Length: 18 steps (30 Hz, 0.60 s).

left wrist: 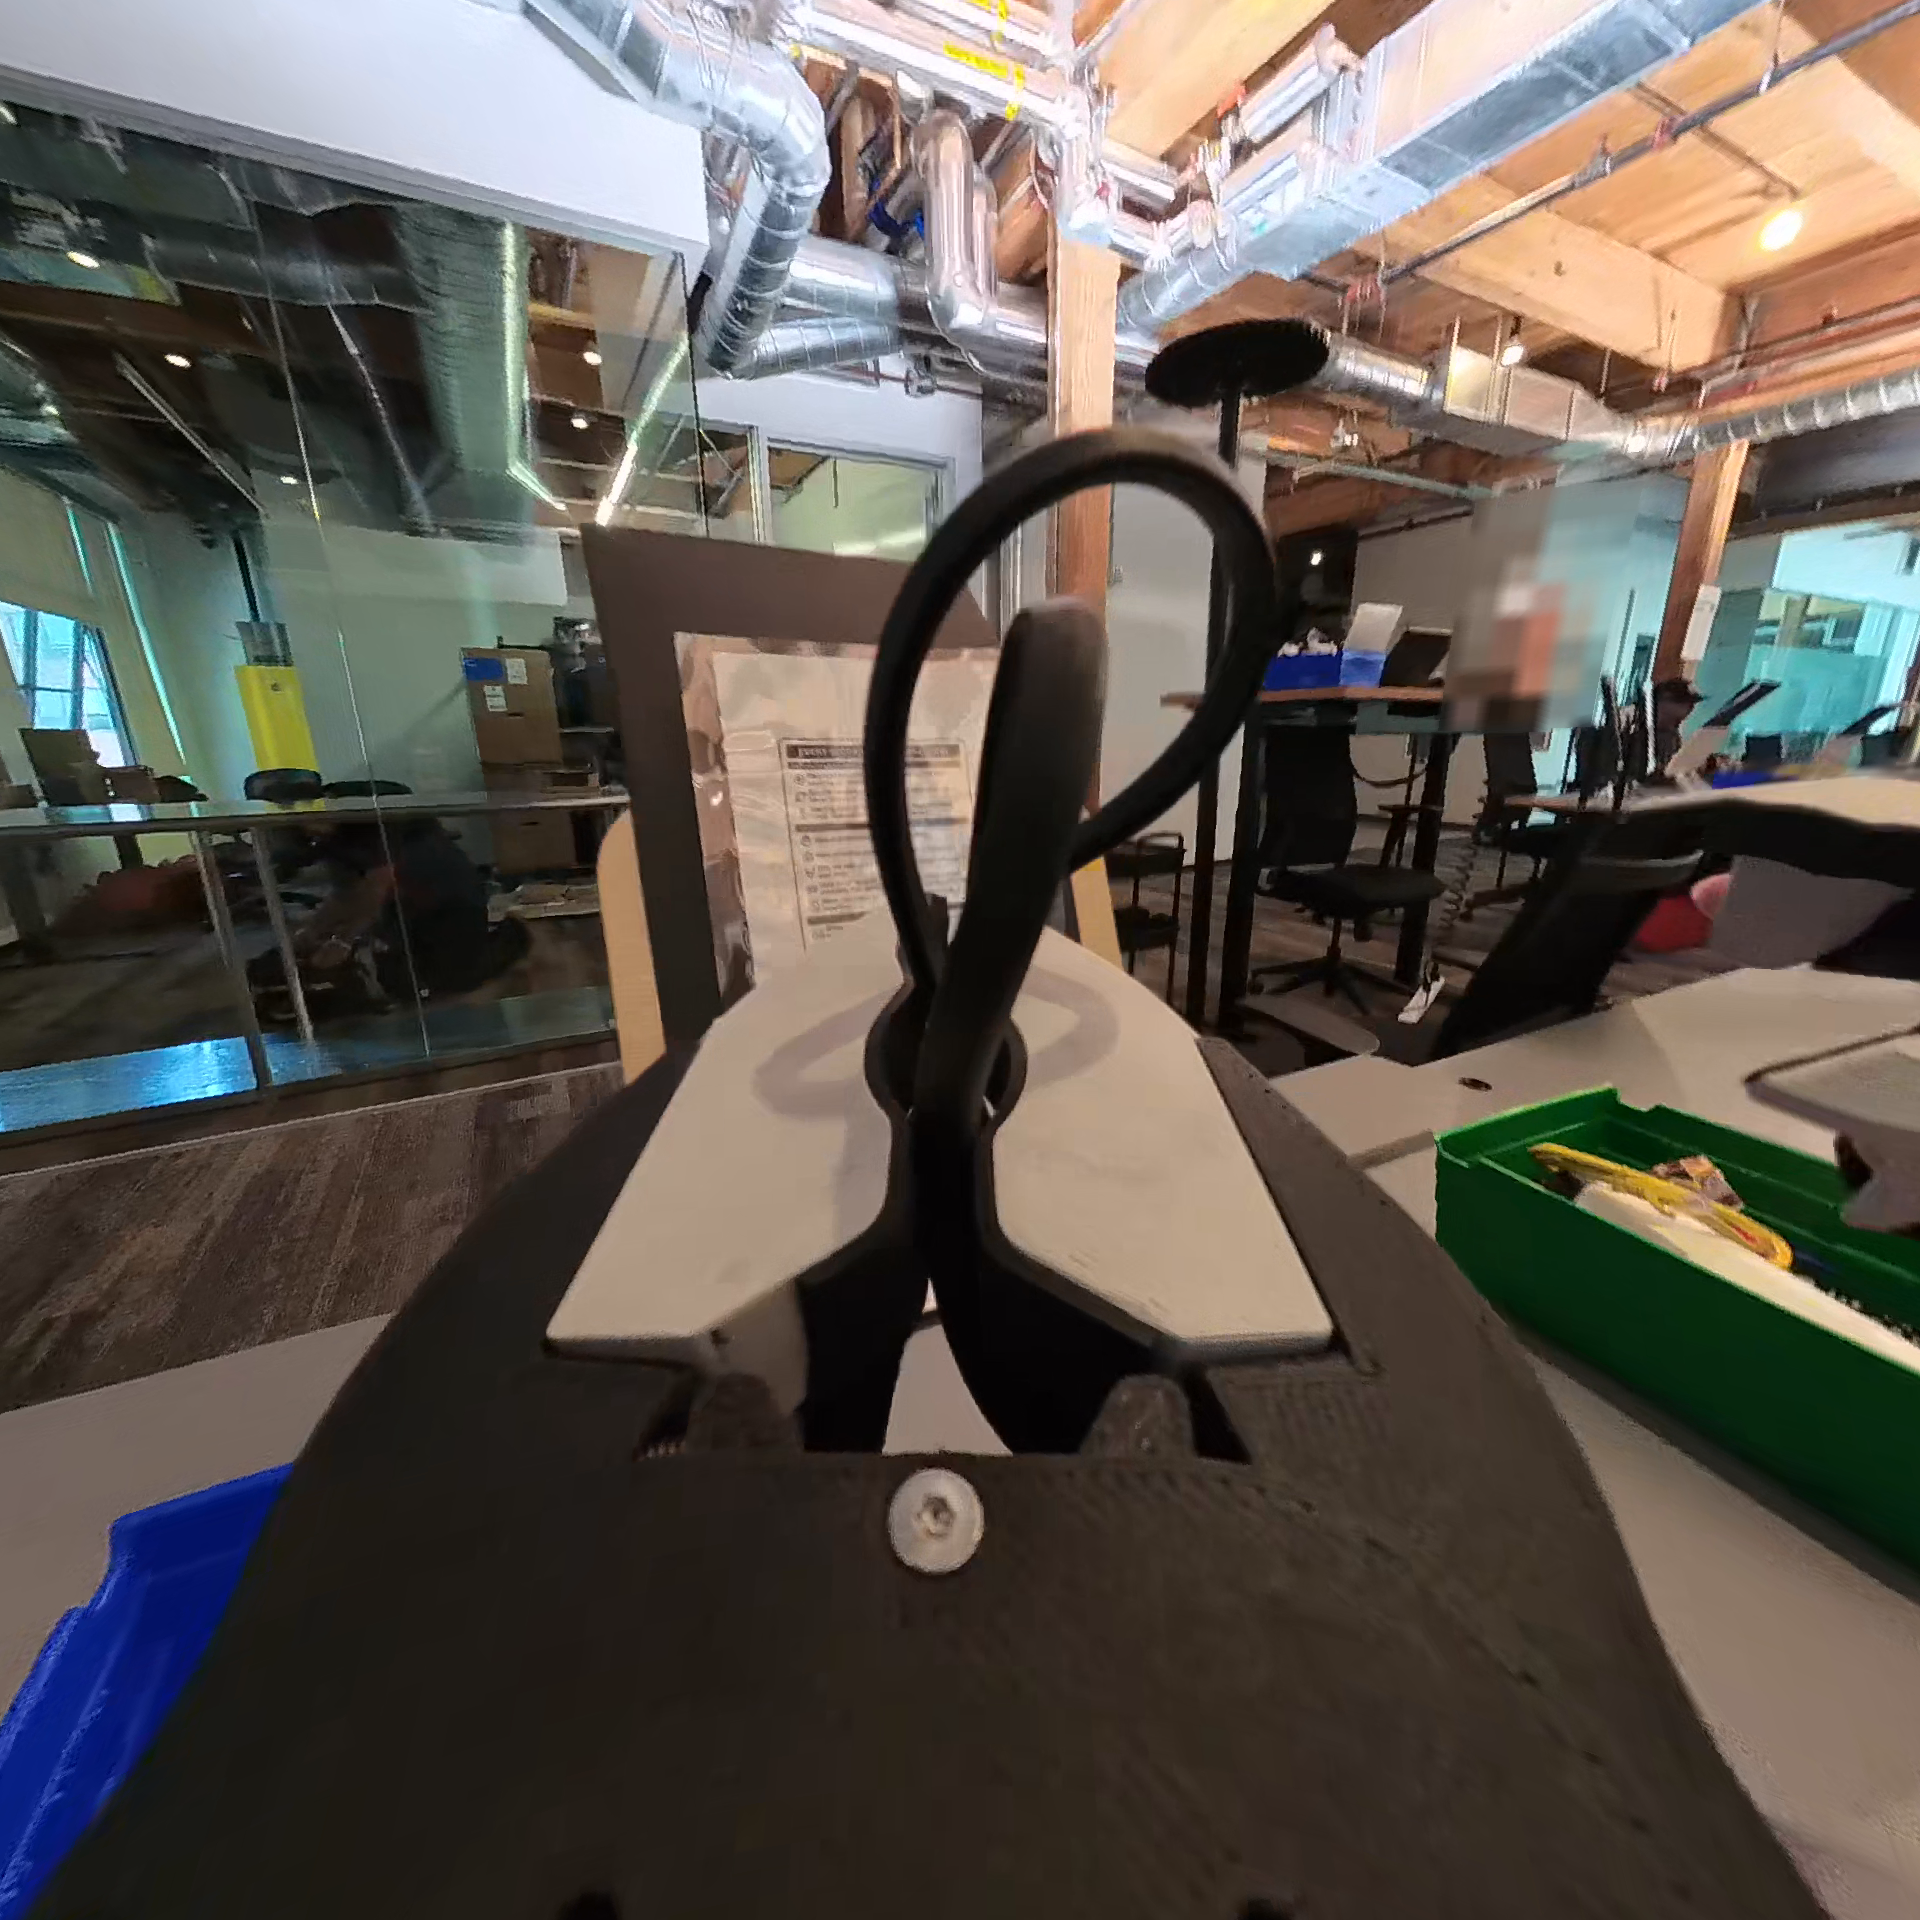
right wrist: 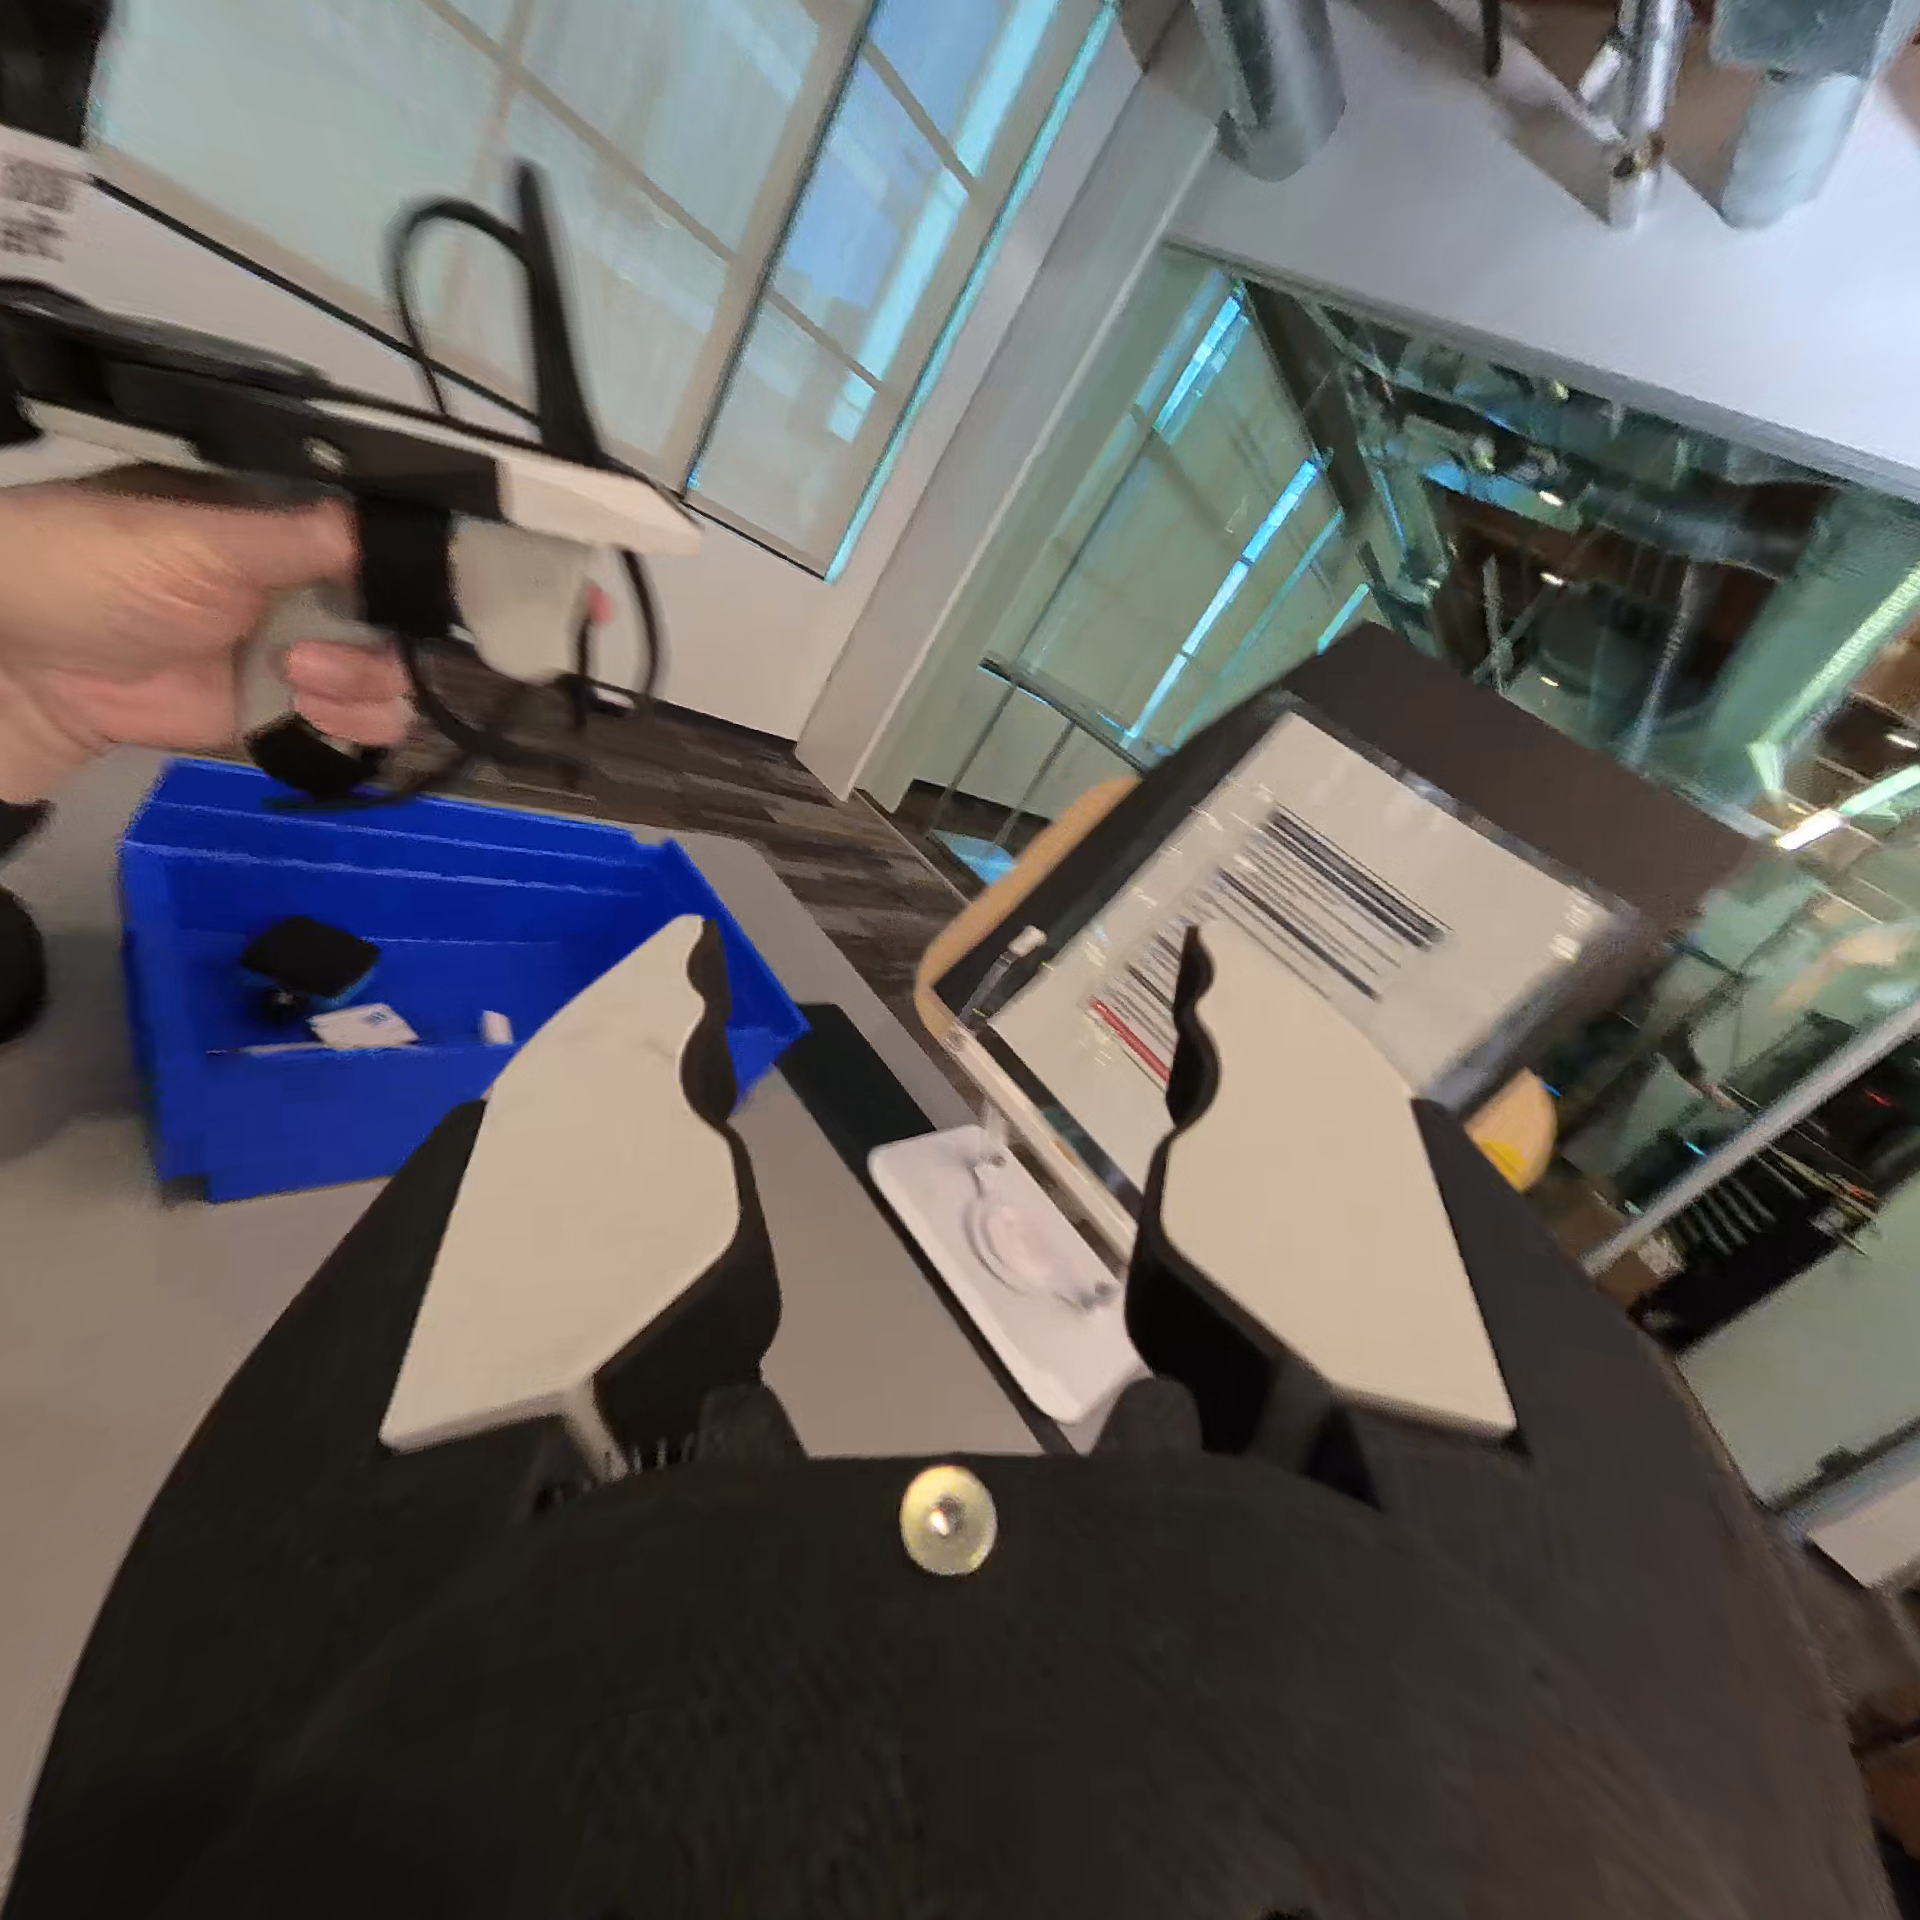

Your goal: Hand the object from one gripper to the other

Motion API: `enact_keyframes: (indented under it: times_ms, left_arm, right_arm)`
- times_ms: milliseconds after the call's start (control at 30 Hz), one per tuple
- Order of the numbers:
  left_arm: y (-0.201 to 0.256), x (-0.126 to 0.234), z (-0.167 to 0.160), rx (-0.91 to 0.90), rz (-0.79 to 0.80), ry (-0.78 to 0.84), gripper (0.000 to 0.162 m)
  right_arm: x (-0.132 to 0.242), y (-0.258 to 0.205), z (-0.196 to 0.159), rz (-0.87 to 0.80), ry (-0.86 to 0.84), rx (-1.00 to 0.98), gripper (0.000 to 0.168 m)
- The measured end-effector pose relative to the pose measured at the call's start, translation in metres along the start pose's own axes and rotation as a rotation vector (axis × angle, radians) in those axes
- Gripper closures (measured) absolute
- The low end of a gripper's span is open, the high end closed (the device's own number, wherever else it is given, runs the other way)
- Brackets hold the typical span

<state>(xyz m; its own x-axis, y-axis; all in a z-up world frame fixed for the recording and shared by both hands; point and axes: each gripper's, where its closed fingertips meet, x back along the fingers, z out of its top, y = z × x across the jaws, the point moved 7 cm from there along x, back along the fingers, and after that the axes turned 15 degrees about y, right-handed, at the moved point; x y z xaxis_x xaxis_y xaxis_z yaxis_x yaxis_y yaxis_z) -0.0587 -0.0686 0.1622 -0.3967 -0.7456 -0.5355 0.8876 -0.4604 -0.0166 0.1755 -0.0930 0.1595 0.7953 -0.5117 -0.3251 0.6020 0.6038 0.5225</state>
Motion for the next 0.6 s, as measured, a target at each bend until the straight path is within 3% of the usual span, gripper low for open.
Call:
enact_keyframes:
  times_ms: [167, 333, 433, 500, 567, 600]
  left_arm:
    - [0.04, -0.009, -0.008, -0.104, -0.092, -0.113, 0.158]
    - [0.087, -0.003, -0.009, 0.022, -0.413, -0.201, 0.158]
    - [0.102, 0.003, -0.005, 0.158, -0.569, -0.219, 0.159]
    - [0.103, 0.004, -0.006, 0.176, -0.592, -0.227, 0.159]
    - [0.101, 0.005, -0.008, 0.176, -0.602, -0.24, 0.158]
    - [0.099, 0.006, -0.008, 0.181, -0.602, -0.248, 0.158]
  right_arm:
    - [-0.042, -0.065, 0.0, 0.156, -0.019, -0.149, 0.078]
    - [-0.062, -0.082, -0.035, 0.254, -0.096, -0.209, 0.065]
    - [-0.065, -0.087, -0.046, 0.37, -0.005, -0.302, 0.08]
    - [-0.06, -0.093, -0.044, 0.507, 0.119, -0.355, 0.09]
    - [-0.056, -0.096, -0.043, 0.568, 0.168, -0.36, 0.123]
    - [-0.057, -0.095, -0.043, 0.565, 0.151, -0.363, 0.127]
